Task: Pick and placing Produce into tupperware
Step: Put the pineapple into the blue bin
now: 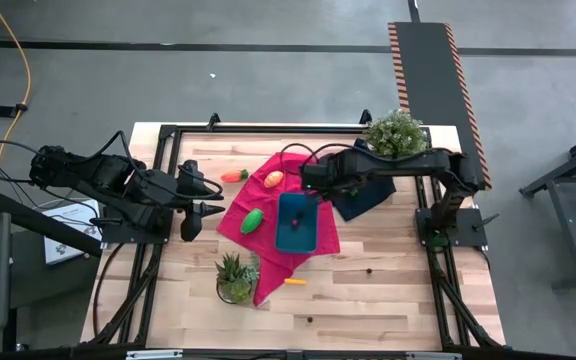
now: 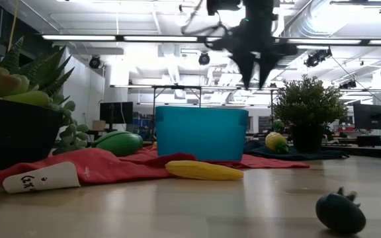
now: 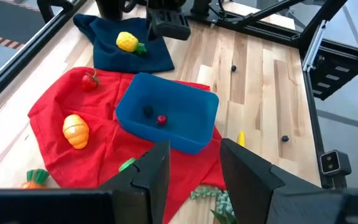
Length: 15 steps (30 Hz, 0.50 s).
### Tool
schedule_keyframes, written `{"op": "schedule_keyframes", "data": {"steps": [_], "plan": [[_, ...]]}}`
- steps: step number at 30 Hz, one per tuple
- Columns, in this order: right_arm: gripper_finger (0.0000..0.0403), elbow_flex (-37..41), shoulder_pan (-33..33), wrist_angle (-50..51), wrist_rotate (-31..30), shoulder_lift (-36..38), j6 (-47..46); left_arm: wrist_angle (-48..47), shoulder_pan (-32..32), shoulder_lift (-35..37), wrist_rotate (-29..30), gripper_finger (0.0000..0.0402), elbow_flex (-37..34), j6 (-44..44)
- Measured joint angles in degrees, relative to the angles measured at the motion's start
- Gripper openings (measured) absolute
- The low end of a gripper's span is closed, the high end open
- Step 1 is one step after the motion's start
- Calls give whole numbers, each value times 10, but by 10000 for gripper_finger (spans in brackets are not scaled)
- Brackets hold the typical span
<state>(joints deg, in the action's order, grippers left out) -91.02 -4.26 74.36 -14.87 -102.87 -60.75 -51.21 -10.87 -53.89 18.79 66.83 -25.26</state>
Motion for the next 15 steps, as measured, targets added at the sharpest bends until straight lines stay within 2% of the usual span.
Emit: {"op": "schedule_keyframes", "data": {"steps": [5, 15], "plan": [[186, 72, 0, -16, 5, 30, -40, -10, 0, 0, 0, 129, 0, 0], [243, 232, -15, -141, 16, 122, -141, -30, 0, 0, 0, 129, 0, 2]]}}
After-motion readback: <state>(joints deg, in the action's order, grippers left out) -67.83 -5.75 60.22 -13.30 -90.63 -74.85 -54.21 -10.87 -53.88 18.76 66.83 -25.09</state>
